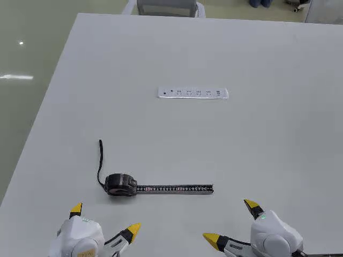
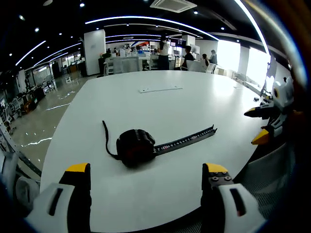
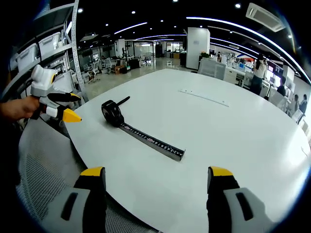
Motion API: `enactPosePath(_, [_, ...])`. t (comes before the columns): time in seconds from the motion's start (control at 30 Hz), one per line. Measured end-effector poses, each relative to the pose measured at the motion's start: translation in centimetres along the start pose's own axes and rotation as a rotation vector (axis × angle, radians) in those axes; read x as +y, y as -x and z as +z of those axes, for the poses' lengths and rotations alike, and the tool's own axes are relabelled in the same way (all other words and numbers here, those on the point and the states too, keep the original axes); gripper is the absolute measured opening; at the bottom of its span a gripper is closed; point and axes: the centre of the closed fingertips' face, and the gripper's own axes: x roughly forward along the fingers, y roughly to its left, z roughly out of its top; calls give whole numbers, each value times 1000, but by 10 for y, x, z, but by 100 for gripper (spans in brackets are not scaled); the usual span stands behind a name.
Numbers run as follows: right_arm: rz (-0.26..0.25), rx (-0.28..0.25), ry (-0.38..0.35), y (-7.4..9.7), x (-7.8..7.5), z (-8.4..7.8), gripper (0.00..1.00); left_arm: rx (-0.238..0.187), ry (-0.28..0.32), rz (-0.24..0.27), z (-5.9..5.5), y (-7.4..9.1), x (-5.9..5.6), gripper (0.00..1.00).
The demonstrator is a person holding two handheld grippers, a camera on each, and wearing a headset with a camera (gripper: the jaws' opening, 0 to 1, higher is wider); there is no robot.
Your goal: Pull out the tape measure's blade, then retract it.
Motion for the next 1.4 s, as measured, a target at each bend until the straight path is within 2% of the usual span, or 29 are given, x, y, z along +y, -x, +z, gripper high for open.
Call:
enactPosePath(0.23, [51, 6, 44, -2, -1, -3, 81, -5, 32, 31, 1, -6, 2, 93])
enactPosePath(0.43, [105, -5, 113, -10, -4, -2, 74, -13, 74, 41, 3, -17, 2, 91])
enactPosePath(0.5, [120, -2, 116, -13, -6, -2, 73, -13, 77, 51, 4, -18, 3, 91])
enactPosePath(0.63, [156, -27, 149, -18, -9, 3, 68, -22, 94, 75, 5, -24, 7, 91])
enactPosePath(0.73, [182, -40, 166, -22, -14, 6, 65, -23, 108, 77, 7, -29, 8, 89])
enactPosePath(0.77, [193, -45, 167, -25, -16, 7, 63, -20, 126, 63, 6, -32, 6, 88])
enactPosePath(0.83, [208, -48, 173, -28, -21, 8, 59, -2, 118, 55, 2, -36, 5, 87])
enactPosePath(0.93, [236, -32, 224, -34, -26, 5, 54, 2, 112, 55, 2, -40, 5, 87])
enactPosePath(1.07, [280, -9, 253, -42, -29, 1, 51, 6, 122, 64, 2, -46, 6, 86])
enactPosePath(1.27, [358, 12, 326, -54, -36, -1, 47, 14, 140, 87, 5, -57, 14, 85])
enactPosePath(1.4, [400, 21, 374, -66, -42, -12, 43, 15, 136, 94, 8, -65, 17, 84])
